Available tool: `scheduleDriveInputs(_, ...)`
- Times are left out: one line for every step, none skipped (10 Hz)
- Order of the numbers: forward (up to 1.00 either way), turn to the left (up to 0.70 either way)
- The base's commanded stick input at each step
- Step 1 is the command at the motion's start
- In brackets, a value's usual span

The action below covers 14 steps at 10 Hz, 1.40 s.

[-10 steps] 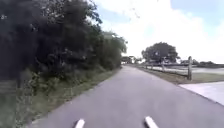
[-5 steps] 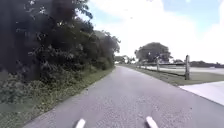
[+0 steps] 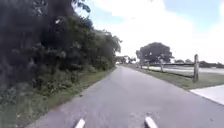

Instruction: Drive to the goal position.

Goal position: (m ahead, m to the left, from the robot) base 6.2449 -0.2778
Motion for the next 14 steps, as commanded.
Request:
scheduleDriveInputs(0.70,0.00)
scheduleDriveInputs(0.70,0.00)
scheduleDriveInputs(0.70,0.00)
scheduleDriveInputs(0.70,0.00)
scheduleDriveInputs(0.70,0.00)
scheduleDriveInputs(0.70,0.00)
scheduleDriveInputs(0.70,-0.20)
scheduleDriveInputs(0.70,-0.35)
scheduleDriveInputs(0.70,-0.35)
scheduleDriveInputs(0.70,-0.35)
scheduleDriveInputs(0.70,-0.35)
scheduleDriveInputs(0.70,-0.35)
scheduleDriveInputs(0.70,-0.07)
scheduleDriveInputs(0.70,0.00)
